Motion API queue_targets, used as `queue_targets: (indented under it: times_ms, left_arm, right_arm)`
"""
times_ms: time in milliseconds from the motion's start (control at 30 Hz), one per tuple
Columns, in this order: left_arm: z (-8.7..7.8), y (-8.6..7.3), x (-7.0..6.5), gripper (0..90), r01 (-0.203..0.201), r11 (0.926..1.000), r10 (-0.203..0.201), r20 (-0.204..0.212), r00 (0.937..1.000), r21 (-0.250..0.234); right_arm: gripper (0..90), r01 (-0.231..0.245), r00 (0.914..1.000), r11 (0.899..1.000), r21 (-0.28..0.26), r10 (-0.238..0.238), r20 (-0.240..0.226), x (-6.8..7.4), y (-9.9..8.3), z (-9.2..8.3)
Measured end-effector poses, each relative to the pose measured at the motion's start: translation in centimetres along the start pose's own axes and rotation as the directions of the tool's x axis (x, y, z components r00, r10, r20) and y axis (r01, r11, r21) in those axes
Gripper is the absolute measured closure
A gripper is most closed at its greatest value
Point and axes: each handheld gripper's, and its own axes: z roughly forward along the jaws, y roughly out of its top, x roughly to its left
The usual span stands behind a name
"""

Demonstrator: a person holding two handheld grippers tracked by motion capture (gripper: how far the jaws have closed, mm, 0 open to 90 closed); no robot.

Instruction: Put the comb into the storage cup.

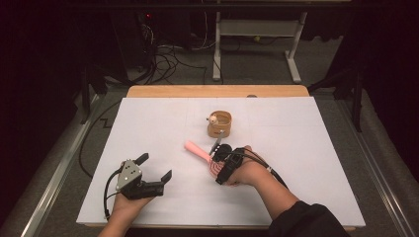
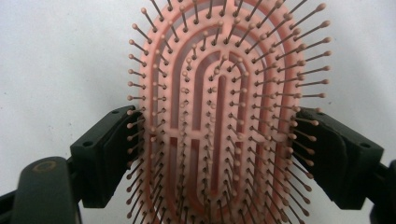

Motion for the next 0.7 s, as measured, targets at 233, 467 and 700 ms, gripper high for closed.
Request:
queue_targets:
  times_ms: [233,467,700]
  left_arm:
    - [0.0,0.1,-0.1,0.9,0.003,1.0000,-0.003,-0.003,1.0000,-0.003]
    - [0.0,0.3,-0.4,1.0,-0.004,0.9999,0.004,-0.003,1.0000,-0.011]
    - [0.1,0.3,-0.6,1.0,-0.004,0.9999,0.004,0.001,1.0000,-0.011]
  right_arm:
    - [16.7,0.007,1.0000,1.000,0.024,-0.007,0.005,0.0,0.3,0.1]
    - [16.7,0.010,0.9999,0.998,0.068,-0.010,0.004,0.0,0.9,0.1]
    - [16.7,0.009,1.0000,0.995,0.098,-0.009,0.003,0.0,1.3,0.2]
